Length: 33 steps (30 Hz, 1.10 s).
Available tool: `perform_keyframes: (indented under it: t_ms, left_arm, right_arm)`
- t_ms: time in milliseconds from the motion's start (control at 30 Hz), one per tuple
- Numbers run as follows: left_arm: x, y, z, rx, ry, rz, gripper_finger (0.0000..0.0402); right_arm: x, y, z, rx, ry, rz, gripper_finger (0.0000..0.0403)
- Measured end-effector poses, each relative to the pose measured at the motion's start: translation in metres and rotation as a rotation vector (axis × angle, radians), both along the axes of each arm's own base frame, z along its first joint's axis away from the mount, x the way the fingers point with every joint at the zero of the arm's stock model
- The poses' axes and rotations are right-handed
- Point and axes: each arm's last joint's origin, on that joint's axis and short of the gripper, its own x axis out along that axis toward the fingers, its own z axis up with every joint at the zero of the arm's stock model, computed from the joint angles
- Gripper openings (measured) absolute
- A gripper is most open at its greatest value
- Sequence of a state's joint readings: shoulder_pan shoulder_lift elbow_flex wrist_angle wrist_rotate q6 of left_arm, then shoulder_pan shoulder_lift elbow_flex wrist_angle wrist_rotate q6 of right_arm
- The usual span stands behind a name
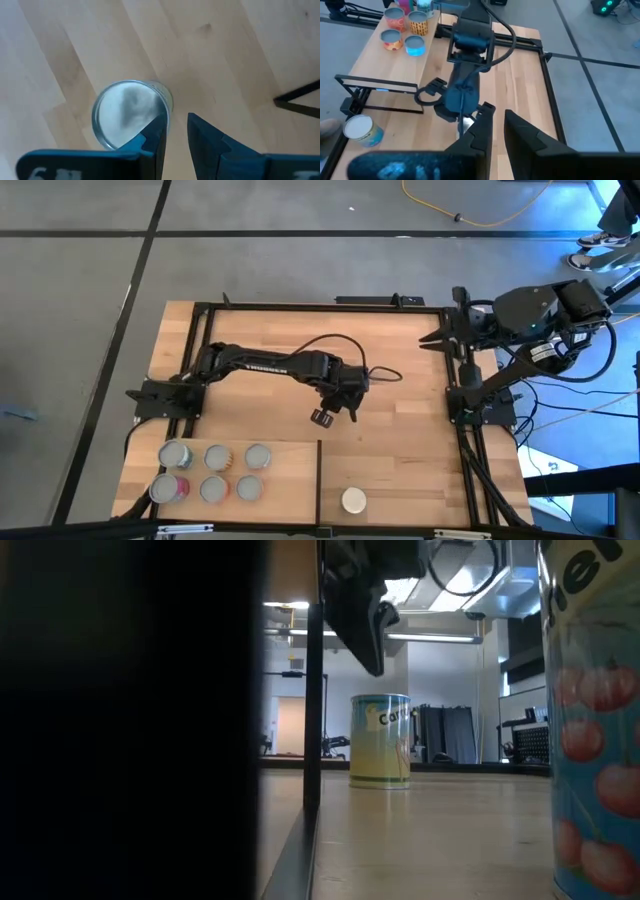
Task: Pick and place cans onto a shelf
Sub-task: Put the canned carrots on the shelf
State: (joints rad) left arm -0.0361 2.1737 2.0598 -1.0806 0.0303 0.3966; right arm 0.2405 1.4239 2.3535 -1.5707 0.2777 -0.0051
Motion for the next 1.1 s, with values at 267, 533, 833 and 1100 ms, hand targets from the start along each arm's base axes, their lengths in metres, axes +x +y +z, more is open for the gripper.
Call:
perform_keyframes:
  t_ms: [267, 533, 833, 1100]
  left_arm:
    - [0.003, 0.000, -0.024, 0.082, -0.018, 0.024, 0.0071]
    - [0.002, 0.001, -0.025, 0.066, -0.012, 0.019, 0.0071]
    - [0.002, 0.001, -0.025, 0.066, -0.013, 0.020, 0.0071]
    - [0.001, 0.004, -0.026, 0.094, 0.004, 0.057, 0.0014]
  right_arm:
    - [0.000, 0.000, 0.000, -0.001, 0.000, 0.001, 0.0050]
    - [0.000, 0.000, 0.000, -0.002, 0.001, 0.002, 0.0050]
    - [0.000, 0.000, 0.000, 0.004, 0.002, 0.011, 0.0050]
    - [0.000, 0.000, 0.000, 0.004, 0.002, 0.010, 0.0050]
